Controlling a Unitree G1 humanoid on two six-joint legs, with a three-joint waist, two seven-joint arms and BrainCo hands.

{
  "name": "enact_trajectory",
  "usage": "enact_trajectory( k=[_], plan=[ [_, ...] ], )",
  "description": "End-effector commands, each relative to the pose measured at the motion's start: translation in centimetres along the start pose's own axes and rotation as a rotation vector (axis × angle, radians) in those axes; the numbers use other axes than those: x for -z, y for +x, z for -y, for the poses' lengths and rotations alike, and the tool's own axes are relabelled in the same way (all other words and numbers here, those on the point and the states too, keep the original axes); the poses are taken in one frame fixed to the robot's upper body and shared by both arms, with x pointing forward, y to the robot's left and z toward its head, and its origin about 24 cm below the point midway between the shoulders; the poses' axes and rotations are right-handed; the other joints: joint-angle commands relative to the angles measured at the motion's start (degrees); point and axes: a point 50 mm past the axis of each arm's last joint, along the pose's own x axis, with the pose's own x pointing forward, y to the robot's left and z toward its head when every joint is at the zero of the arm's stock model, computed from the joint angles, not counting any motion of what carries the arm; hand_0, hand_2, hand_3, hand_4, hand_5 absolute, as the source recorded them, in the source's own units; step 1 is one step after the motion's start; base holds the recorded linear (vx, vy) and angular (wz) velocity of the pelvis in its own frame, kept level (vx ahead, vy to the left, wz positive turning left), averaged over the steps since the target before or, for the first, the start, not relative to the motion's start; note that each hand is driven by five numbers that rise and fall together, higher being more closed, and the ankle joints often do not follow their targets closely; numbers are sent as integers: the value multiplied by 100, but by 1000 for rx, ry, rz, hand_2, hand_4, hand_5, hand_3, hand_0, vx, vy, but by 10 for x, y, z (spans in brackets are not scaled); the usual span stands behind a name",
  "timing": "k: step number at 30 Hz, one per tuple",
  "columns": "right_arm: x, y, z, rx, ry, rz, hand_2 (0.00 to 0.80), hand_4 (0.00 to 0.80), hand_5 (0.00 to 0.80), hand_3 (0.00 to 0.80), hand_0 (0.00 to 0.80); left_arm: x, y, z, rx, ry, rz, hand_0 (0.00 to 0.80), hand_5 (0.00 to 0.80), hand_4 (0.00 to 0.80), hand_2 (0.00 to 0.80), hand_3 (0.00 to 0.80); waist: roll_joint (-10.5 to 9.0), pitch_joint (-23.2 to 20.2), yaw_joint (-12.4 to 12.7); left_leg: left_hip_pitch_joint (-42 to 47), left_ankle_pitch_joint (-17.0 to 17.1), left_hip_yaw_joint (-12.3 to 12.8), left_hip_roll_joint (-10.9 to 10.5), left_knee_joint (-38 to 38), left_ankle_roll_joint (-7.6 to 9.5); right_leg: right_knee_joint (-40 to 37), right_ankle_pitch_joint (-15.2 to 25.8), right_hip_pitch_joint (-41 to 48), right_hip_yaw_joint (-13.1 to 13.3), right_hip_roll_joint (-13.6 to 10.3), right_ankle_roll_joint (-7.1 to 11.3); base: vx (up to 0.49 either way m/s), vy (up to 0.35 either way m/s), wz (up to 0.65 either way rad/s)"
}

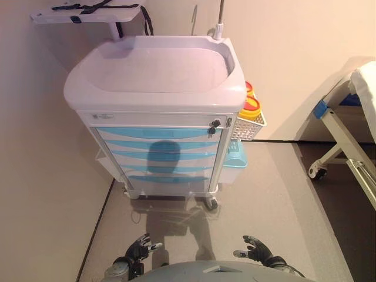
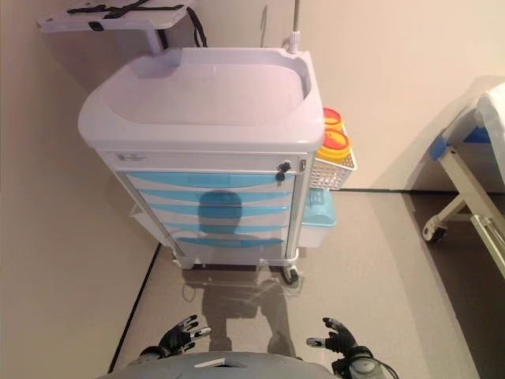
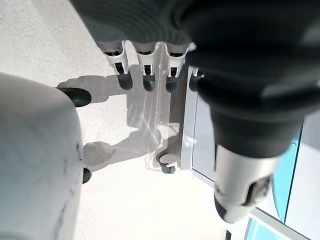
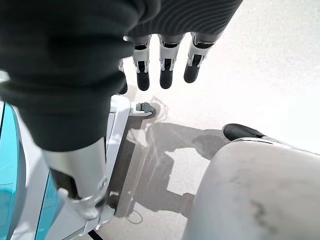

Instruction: Open the drawer and pick up the medicine

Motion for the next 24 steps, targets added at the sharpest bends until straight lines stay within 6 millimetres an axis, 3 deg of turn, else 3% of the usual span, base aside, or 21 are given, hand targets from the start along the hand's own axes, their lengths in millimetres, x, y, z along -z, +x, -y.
enact_trajectory(
  k=[1, 16, 24],
  plan=[
    [-24, 8, -7, -39, -22, 75, 0, 0, 0, 0, 0, -13, 5, 2, 6, 12, 40, 0, 0, 0, 0, 0, -128, 73, 2, 43, -352, 292, -490, 10, 488, 239, 193, -85, -159, -46, 136, 0, 0, 0],
    [-18, 7, -10, -36, -20, 55, 0, 0, 0, 0, 0, -9, 3, -3, -49, -18, 33, 0, 0, 0, 0, 0, -136, 89, -9, 115, -385, 282, -509, 10, 514, 295, 141, -45, -152, -43, 129, 39, 5, -2],
    [-12, 4, -6, -4, 13, 47, 0, 0, 0, 0, 0, -16, 2, -13, -114, -119, 86, 0, 0, 0, 0, 0, -132, 220, -60, 80, -416, 330, -530, 112, 542, 420, 117, -134, -69, -77, 125, 73, 29, -6]
  ],
)
